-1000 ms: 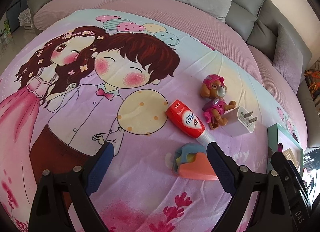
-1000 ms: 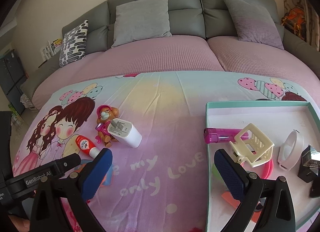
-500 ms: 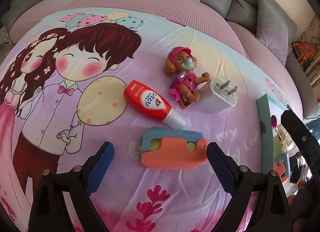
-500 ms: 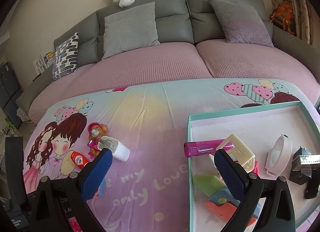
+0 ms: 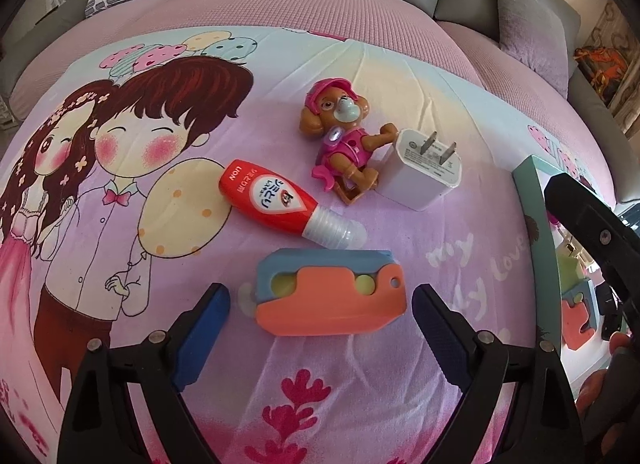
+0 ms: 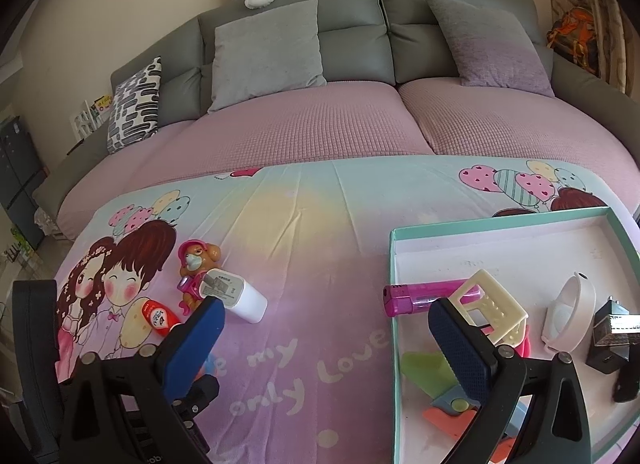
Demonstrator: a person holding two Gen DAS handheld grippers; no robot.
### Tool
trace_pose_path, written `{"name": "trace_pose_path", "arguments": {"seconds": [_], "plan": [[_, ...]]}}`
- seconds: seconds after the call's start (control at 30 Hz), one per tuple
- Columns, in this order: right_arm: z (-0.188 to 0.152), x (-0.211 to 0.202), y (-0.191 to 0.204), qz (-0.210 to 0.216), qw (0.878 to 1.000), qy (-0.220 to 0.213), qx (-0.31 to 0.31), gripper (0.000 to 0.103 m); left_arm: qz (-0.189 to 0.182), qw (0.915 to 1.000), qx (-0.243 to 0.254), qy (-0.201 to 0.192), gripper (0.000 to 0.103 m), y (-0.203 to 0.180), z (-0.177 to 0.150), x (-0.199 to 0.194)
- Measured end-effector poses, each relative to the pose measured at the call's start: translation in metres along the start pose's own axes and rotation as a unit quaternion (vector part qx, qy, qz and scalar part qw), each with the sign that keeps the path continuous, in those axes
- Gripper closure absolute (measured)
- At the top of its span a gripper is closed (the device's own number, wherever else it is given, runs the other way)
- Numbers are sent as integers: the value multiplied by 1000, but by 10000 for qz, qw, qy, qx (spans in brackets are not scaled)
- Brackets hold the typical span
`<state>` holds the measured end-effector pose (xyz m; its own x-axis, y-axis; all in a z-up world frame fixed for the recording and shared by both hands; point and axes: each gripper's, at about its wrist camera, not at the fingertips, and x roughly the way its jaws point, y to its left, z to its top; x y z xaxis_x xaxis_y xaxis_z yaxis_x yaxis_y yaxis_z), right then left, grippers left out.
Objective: Organize rigid objects
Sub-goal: 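Close the right tool on the charger plug while the left tool grasps the orange-blue knife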
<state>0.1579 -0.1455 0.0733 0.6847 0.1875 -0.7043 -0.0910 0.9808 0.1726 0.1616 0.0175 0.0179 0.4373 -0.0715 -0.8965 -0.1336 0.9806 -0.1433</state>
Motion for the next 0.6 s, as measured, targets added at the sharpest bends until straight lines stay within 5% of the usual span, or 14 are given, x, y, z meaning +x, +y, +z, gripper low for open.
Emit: {"name": "trace_pose_path", "arguments": {"seconds": [0.6], "plan": [[-3, 43, 62, 378, 9961, 317, -729, 0, 668, 9950, -738, -121, 10, 67, -4, -13]]}}
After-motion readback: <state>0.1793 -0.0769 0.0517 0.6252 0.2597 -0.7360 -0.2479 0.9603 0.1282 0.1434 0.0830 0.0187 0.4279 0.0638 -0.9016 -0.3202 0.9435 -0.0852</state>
